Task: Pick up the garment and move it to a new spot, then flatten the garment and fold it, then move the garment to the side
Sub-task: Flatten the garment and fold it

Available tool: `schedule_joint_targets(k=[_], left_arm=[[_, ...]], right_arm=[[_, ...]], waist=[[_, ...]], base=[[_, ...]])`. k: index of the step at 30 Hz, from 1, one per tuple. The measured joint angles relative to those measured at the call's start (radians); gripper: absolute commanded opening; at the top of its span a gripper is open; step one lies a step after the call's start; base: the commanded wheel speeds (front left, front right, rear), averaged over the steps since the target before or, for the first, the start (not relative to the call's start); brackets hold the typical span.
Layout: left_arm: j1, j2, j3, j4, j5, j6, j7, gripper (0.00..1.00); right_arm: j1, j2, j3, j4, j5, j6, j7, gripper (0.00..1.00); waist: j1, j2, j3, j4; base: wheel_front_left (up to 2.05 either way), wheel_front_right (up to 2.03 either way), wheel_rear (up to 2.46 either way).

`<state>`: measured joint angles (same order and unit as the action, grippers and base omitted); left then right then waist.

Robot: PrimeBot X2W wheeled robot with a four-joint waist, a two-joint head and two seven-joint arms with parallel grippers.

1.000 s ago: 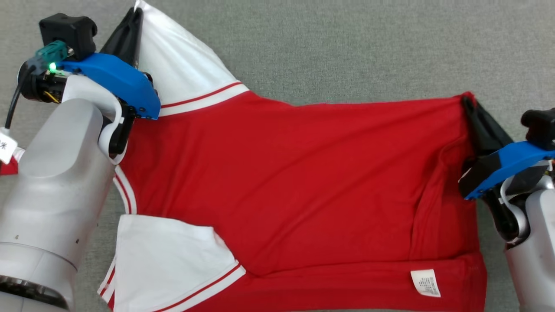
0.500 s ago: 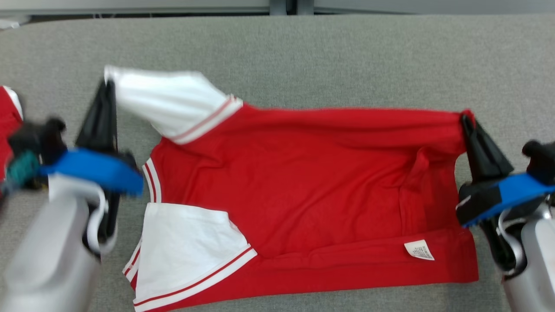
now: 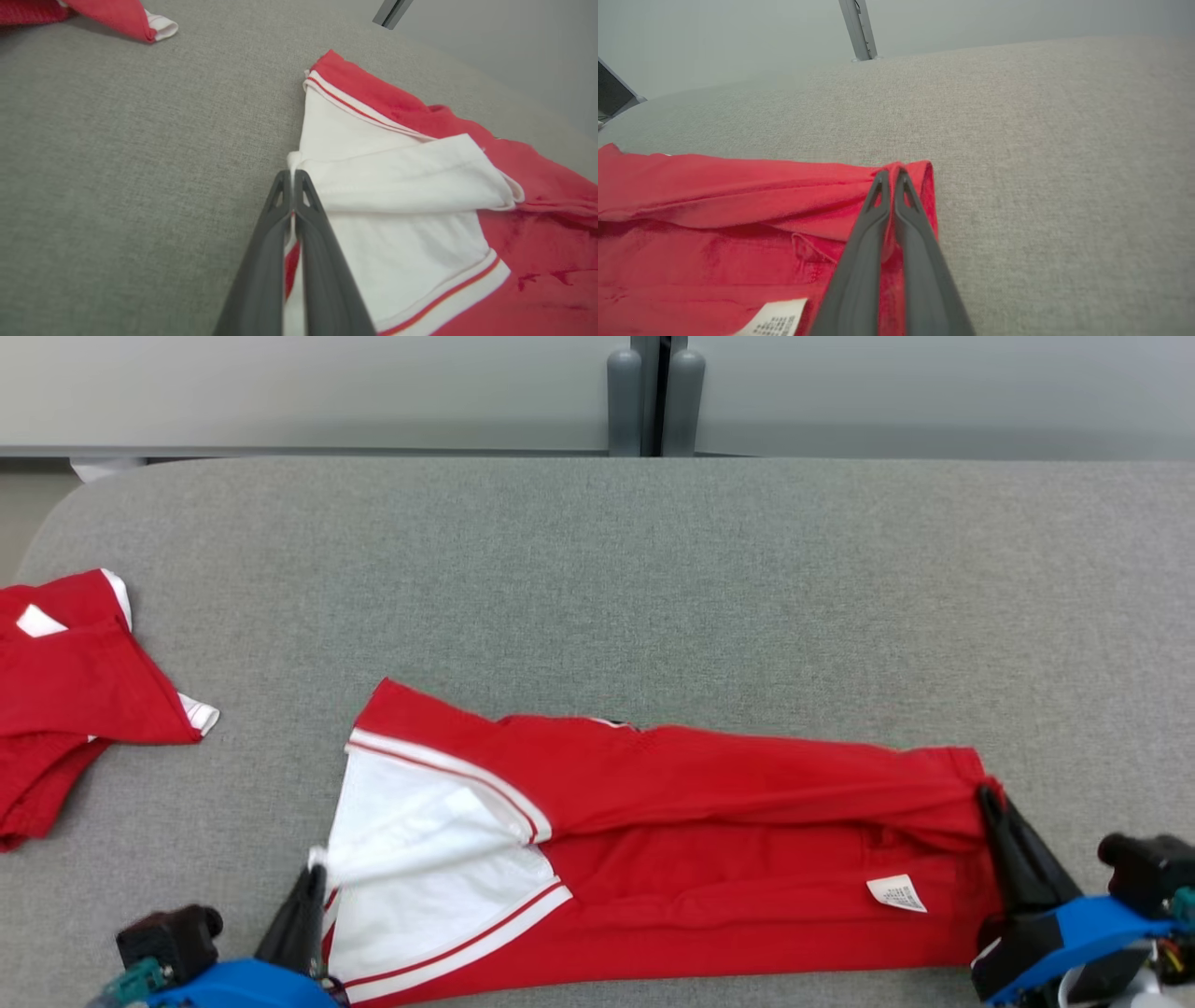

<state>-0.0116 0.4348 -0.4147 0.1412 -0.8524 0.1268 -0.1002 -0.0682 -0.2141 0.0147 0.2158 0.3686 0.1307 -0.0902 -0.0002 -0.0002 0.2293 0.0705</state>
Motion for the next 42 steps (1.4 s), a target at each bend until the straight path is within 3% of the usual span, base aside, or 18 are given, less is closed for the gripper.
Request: schedule_joint_targets(k=[2,3,4,5,6,7,8,9,10,14,18,24,33,42], left_arm=[[0.028,-0.001,-0.007,-0.004,-0.018,0.002,0.021,0.00],[0.037,-0.001,-0.014,-0.003,-0.020,0.006,0.029,0.00],[0.045,-0.005,-0.015,-0.004,-0.025,0.006,0.035,0.00],[0.052,-0.010,-0.017,-0.002,-0.038,0.009,0.044,0.00],[0.057,-0.011,-0.024,0.004,-0.038,0.014,0.054,0.00],[0.063,-0.014,-0.026,0.006,-0.040,0.013,0.055,0.21],[0.067,-0.022,-0.026,0.008,-0.054,0.008,0.056,0.27],[0.071,-0.024,-0.031,0.013,-0.054,0.008,0.059,0.44],[0.075,-0.024,-0.033,0.017,-0.051,0.009,0.056,1.00],[0.073,-0.016,-0.025,0.034,0.007,0.025,-0.024,1.00],[0.039,-0.012,-0.018,-0.003,0.106,0.081,-0.114,1.00],[0.003,-0.013,0.012,-0.082,0.216,0.141,-0.153,1.00],[-0.058,0.010,0.009,-0.098,0.336,0.151,-0.159,1.00],[-0.058,0.011,0.009,-0.077,0.339,0.148,-0.160,1.00]], right_arm=[[0.026,0.013,-0.003,-0.001,-0.002,0.000,0.000,0.00],[0.036,0.019,-0.004,-0.001,-0.007,0.000,0.000,0.18],[0.044,0.026,-0.007,0.000,-0.007,0.000,0.000,0.47],[0.053,0.032,-0.012,0.004,-0.008,0.000,0.002,1.00],[0.059,0.036,-0.015,0.008,-0.011,0.000,0.002,1.00],[0.064,0.038,-0.018,0.012,-0.011,0.000,0.000,1.00],[0.068,0.040,-0.021,0.018,-0.011,0.000,0.000,1.00],[0.072,0.041,-0.023,0.025,-0.011,0.000,-0.001,1.00],[0.075,0.044,-0.024,0.026,-0.008,0.000,-0.007,1.00],[0.099,0.059,-0.028,-0.012,-0.018,0.000,-0.036,1.00],[0.124,0.087,-0.053,-0.115,-0.063,0.000,-0.060,1.00],[0.130,0.122,-0.112,-0.261,-0.149,0.000,-0.025,1.00],[0.117,0.133,-0.114,-0.341,-0.203,0.000,0.057,1.00],[0.115,0.142,-0.111,-0.338,-0.207,0.000,0.067,1.00]], waist=[[0.0000,-0.0001,-0.009,-0.002],[0.0000,0.0000,-0.013,-0.002],[0.0000,-0.0001,-0.017,-0.003],[0.0000,-0.0001,-0.020,-0.005],[0.0000,0.0000,-0.023,-0.005],[0.0000,-0.0001,-0.025,-0.007],[0.0001,-0.0001,-0.027,-0.008],[0.0001,0.0000,-0.030,-0.009],[0.0001,0.0000,-0.033,-0.010],[0.0001,0.0000,-0.046,-0.009],[0.0001,0.0001,-0.062,-0.009],[0.0001,0.0001,-0.084,-0.030],[0.0001,0.0002,-0.102,-0.046],[0.0002,0.0003,-0.097,-0.048]], base=[[0.00,0.00,0.00],[0.00,0.00,0.00],[0.00,0.00,0.00],[0.00,0.00,0.00],[0.00,0.00,0.00],[0.00,0.00,0.00],[0.00,0.00,0.00],[0.00,0.00,0.00],[0.00,0.00,0.00],[0.00,0.00,0.00],[0.00,0.00,0.00],[0.00,0.00,0.00],[0.00,0.00,0.00],[0.00,0.00,0.00]])
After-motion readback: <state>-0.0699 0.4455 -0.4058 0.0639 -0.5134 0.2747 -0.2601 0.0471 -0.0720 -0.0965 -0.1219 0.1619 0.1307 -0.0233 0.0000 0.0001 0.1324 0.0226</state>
